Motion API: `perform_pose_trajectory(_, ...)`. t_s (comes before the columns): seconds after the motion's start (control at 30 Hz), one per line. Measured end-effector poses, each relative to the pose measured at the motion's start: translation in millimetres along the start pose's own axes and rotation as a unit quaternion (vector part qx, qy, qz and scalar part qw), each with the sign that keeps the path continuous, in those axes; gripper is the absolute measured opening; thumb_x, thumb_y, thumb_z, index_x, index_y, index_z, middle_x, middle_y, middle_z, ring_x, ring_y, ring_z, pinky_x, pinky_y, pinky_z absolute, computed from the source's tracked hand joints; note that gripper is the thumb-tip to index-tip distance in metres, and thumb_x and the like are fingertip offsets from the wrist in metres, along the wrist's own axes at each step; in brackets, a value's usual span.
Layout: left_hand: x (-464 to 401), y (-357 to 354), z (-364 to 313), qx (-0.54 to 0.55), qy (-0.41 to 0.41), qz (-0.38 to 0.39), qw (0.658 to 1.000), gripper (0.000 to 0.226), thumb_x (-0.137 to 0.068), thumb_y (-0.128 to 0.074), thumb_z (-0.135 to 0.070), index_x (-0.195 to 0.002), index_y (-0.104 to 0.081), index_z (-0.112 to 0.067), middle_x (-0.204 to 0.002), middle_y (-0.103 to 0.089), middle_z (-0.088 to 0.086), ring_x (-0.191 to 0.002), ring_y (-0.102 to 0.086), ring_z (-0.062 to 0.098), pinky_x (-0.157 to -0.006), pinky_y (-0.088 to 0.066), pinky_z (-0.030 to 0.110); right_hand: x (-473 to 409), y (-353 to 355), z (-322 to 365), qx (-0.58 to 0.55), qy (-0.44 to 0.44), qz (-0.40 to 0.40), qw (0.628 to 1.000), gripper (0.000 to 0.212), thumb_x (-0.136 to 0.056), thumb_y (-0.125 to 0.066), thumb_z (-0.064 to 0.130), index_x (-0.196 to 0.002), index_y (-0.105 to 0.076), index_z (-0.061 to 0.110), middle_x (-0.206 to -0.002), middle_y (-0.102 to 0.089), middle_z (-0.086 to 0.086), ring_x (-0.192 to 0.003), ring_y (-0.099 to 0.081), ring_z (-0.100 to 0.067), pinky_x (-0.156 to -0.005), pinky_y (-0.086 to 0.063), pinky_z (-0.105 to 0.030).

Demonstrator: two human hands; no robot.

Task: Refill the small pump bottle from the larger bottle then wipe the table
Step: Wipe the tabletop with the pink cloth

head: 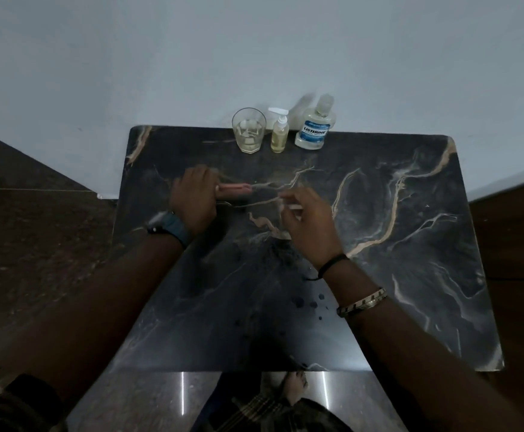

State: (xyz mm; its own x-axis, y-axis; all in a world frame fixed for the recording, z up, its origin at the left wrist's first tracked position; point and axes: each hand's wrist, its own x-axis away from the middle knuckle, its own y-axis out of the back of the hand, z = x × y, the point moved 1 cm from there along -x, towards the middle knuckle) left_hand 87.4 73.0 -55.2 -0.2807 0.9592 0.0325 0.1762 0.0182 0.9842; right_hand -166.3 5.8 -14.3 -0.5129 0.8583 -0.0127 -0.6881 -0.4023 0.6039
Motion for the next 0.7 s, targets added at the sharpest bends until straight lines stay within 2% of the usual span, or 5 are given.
perform_pose_trajectory(0.17, 109, 2, -76, 0.022, -0.052, 0.041, 0.998, 0.019, -0.104, -0.055, -0.023, -0.115, -0.067, -0.013, -0.120, -0.063, 0.011, -0.111, -0.059, 0.034, -0.094, -0.045, 0.048, 86, 18, -8, -0.018, -0.002, 0.083, 0.996, 0.045, -0.090, -0.082, 0.022, -0.132, -0.067, 0.020, -0.128, -0.065, 0.006, -0.117, -0.063, -0.011, -0.102, -0.056, -0.034)
perform_pose_trajectory(0.33, 203, 2, -169, 0.041, -0.128, 0.035, 0.990, 0.019, -0.087, -0.067, -0.030, -0.093, -0.072, -0.013, -0.093, -0.070, 0.010, -0.082, -0.069, 0.035, -0.069, -0.054, 0.042, 173, 31, -27, 0.074, 0.034, 0.192, 0.978, 0.057, -0.094, -0.076, 0.032, -0.147, -0.059, 0.022, -0.144, -0.064, -0.001, -0.132, -0.060, -0.021, -0.113, -0.046, -0.036)
perform_pose_trajectory(0.43, 239, -12, -212, 0.062, -0.125, 0.048, 0.989, 0.031, -0.073, -0.087, -0.026, -0.097, -0.073, -0.011, -0.096, -0.070, 0.008, -0.083, -0.070, 0.033, -0.069, -0.054, 0.039, 220, 37, -39, 0.124, 0.029, 0.178, 0.976, 0.049, -0.097, -0.066, 0.029, -0.145, -0.062, 0.019, -0.138, -0.070, -0.006, -0.123, -0.068, -0.031, -0.106, -0.052, -0.045)
perform_pose_trajectory(0.53, 264, -26, -242, 0.099, -0.090, 0.076, 0.988, 0.024, -0.092, -0.070, -0.023, -0.113, -0.071, -0.010, -0.113, -0.067, 0.009, -0.101, -0.065, 0.033, -0.083, -0.048, 0.042, 262, 47, -55, 0.159, 0.018, 0.166, 0.973, 0.054, -0.097, -0.063, 0.017, -0.150, -0.057, 0.025, -0.132, -0.073, 0.000, -0.115, -0.070, -0.028, -0.094, -0.057, -0.043)
perform_pose_trajectory(0.7, 290, -26, -252, 0.217, -0.018, 0.047, 0.975, 0.027, -0.096, -0.069, -0.025, -0.120, -0.070, -0.014, -0.121, -0.065, 0.008, -0.108, -0.062, 0.029, -0.090, -0.051, 0.046, 283, 74, -91, 0.178, -0.006, 0.021, 0.984, 0.027, -0.094, -0.068, 0.005, -0.117, -0.076, 0.016, -0.112, -0.076, -0.006, -0.101, -0.072, -0.030, -0.086, -0.059, -0.043)
